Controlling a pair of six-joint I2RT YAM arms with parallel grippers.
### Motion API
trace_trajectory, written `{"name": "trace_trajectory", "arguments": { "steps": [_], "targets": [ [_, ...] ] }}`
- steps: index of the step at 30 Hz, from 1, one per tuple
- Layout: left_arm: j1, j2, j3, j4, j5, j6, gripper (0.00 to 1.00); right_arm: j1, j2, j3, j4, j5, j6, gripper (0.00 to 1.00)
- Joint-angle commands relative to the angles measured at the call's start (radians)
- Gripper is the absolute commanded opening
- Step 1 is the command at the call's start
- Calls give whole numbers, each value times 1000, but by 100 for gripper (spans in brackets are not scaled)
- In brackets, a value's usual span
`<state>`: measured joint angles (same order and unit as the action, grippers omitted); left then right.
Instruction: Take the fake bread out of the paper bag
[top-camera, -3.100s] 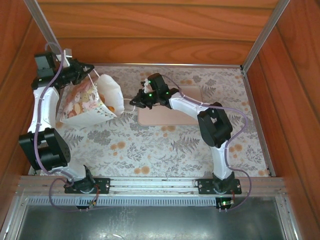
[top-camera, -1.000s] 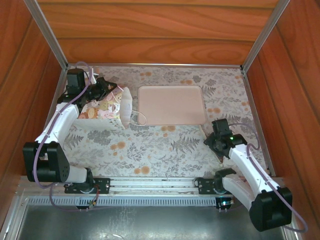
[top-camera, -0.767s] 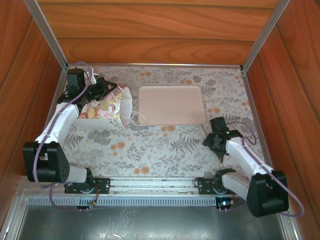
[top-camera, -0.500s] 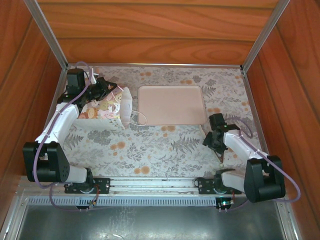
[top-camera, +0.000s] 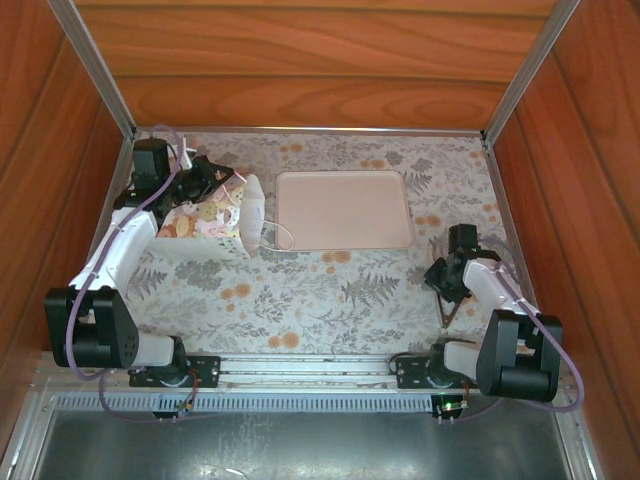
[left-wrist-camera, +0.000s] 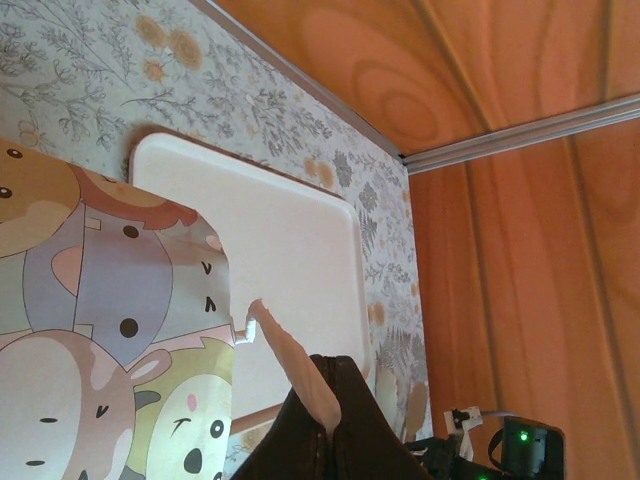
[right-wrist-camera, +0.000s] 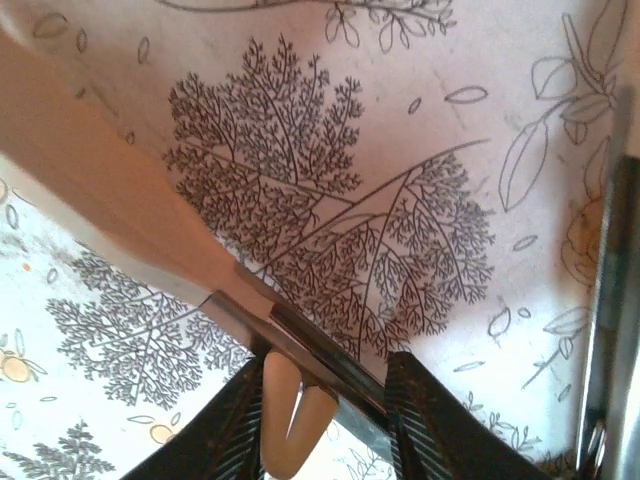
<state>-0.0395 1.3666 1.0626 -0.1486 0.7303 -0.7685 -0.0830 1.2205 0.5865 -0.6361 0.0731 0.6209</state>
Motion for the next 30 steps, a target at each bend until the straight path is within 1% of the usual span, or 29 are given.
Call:
{"name": "trace_trajectory", "arguments": {
  "steps": [1, 5, 8, 10, 12, 16, 17, 22, 28, 29, 30],
  "targets": [
    [-4, -21, -8, 20, -4, -11, 0, -50, 30, 25, 58, -95, -30, 30],
    [-4, -23, -10, 20, -3, -14, 0, -56, 96, 88, 75, -96, -63, 29],
    [-5, -27, -13, 20, -11, -18, 0, -57, 175, 152, 67, -73, -114, 24],
    [-4, -32, -15, 20, -12, -20, 0, -58, 223, 199, 44, -64, -150, 23],
    [-5, -35, -21, 20, -18, -22, 0, -59, 258, 230, 38, -64, -179, 18],
    [-4, -35, -22, 20, -22, -25, 0, -59, 307, 282, 68, -81, -239, 14],
    [-5, -34, -22, 20, -23, -27, 0, -58, 323, 308, 58, -77, -255, 12],
    [-4, -39, -25, 20, -27, -31, 0, -58, 387, 388, 67, -61, -325, 10],
    [-6, -39, -25, 20, -34, -35, 0, -52, 501, 492, 65, -98, -454, 10],
    [-5, -38, -26, 20, -35, -36, 0, -48, 517, 510, 58, -98, -474, 10],
    [-5, -39, -25, 20, -38, -37, 0, -42, 533, 550, 3, -70, -481, 9]
  ]
}}
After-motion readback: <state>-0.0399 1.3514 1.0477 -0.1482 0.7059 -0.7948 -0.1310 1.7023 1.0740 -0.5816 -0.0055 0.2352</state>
